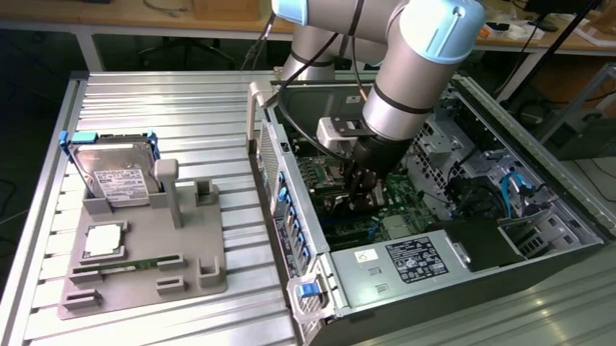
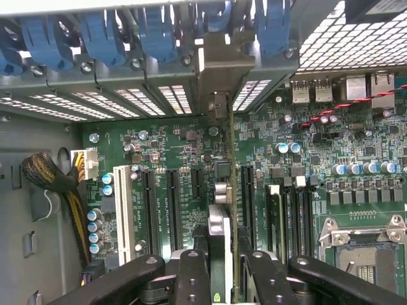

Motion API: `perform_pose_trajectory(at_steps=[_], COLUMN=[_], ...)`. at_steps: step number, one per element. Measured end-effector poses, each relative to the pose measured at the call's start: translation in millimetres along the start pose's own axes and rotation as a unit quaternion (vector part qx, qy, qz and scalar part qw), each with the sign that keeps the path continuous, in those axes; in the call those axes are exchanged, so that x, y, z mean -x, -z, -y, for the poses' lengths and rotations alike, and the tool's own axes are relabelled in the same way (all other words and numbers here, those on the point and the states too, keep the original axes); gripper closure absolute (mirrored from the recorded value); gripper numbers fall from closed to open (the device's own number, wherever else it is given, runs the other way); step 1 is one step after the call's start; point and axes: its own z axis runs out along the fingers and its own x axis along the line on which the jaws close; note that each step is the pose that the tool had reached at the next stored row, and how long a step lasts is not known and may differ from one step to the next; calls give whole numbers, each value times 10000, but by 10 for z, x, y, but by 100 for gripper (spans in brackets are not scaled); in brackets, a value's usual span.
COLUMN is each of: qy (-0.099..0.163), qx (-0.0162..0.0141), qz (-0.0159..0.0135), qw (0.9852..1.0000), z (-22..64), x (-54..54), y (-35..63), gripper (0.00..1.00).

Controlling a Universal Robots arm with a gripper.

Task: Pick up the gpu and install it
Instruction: 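Insert the gpu into the slot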

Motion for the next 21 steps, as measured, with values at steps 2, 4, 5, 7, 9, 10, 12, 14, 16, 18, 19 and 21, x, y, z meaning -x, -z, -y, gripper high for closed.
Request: perform_pose_trajectory(at_steps=[2, 4, 5, 7, 9, 10, 12, 14, 16, 18, 19, 21], qy=[-1, -1, -1, -1, -2, -2, -1, -1, -1, -1, -1, 0], qx=[0, 1, 0, 0, 4, 2, 0, 1, 1, 1, 1, 0], qz=[0, -1, 0, 2, -5, -2, -1, -1, -1, -1, 0, 0], qw=[10000, 10000, 10000, 10000, 10000, 10000, 10000, 10000, 10000, 10000, 10000, 10000], z=[0, 0, 0, 0, -2, -1, -1, -1, -1, -1, 0, 0], x=[-2, -2, -3, -3, -5, -4, -3, -3, -3, -3, -2, 2], y=[0, 1, 1, 4, 16, 17, 17, 17, 16, 15, 15, 15], gripper=[73, 73, 73, 73, 73, 73, 73, 73, 73, 73, 73, 73])
